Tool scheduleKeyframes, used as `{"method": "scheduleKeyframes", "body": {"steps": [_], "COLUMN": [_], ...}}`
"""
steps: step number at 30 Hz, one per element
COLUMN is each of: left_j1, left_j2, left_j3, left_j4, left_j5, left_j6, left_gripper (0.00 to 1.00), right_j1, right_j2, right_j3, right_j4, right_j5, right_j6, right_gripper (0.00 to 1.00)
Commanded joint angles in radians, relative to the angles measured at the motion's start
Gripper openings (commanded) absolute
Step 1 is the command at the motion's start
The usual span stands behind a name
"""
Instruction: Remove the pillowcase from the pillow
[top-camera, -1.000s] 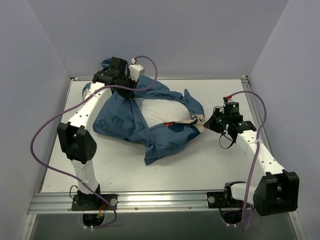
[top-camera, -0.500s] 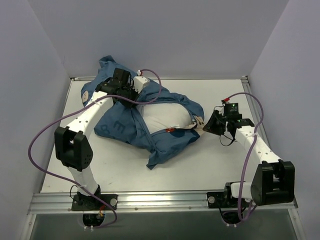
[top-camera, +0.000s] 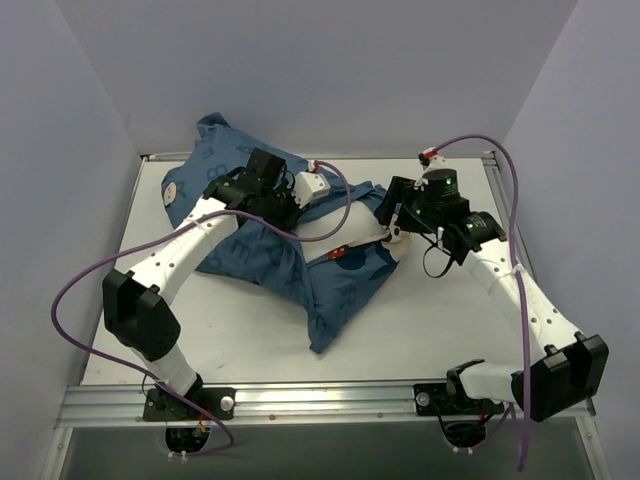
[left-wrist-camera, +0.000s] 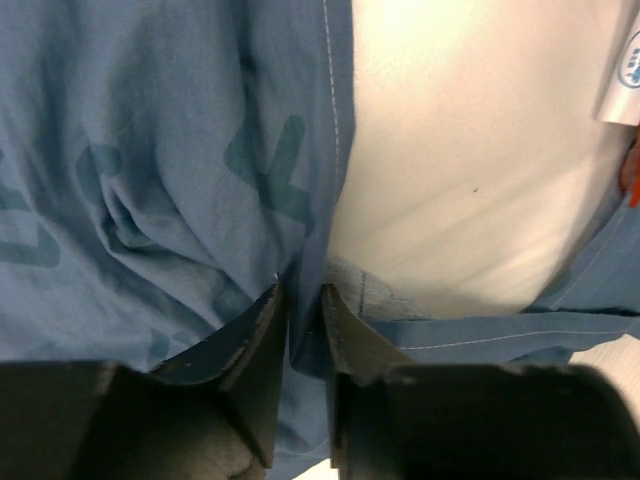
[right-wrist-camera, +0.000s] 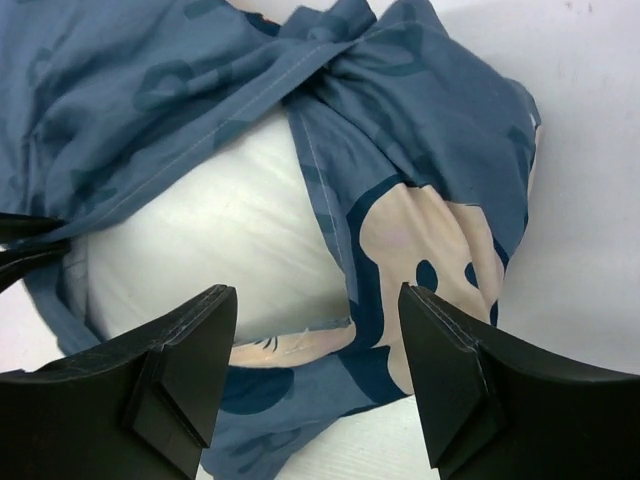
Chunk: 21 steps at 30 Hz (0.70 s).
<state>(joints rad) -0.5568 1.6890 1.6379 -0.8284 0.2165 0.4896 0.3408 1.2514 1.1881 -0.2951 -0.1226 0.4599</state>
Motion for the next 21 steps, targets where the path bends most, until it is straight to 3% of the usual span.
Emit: {"method": "scheduleKeyframes", "body": {"steps": [1,4,7,14,17,21], "left_j1": [0.006,0.006,-0.009,-0.185,-0.268,-0.279], "left_j2": [-0.006,-0.003,0.011,0.079,0.184,0.305], "left_j3": [0.048,0.085,0.170,0.419,0.510,0.554], "left_j4": [-0.014,-0.021,-0.055,-0.106,-0.141,-0.130], "left_j5": [0.001,-0.005,0.004,0.004,0.036,0.132], "left_j6": [0.007,0.006,0.007,0.066,0.046,-0.023], "left_gripper": [0.33,0.55,0.67,0.75,0.78,0.78], "right_j1": [0.024,0.033,0.029,-0.034,-0.069,-0.118], "right_j2": [0.075,0.138,0.175,0.043,0.034,0.014], "right_j3": [0.004,-0.037,-0.067,-0.214,-0.249,-0.320], "right_j4": [-0.004,0.019,0.001,0.086,0.138,0.192], "right_j5": [0.083,0.097,0.158,0.082,-0.015,-0.097], "right_j6": [0.034,0.042,0.037,0.062,0.086,0.125], "right_gripper": [0.66,0.64,0.54,0.07,0.02,0.00]}}
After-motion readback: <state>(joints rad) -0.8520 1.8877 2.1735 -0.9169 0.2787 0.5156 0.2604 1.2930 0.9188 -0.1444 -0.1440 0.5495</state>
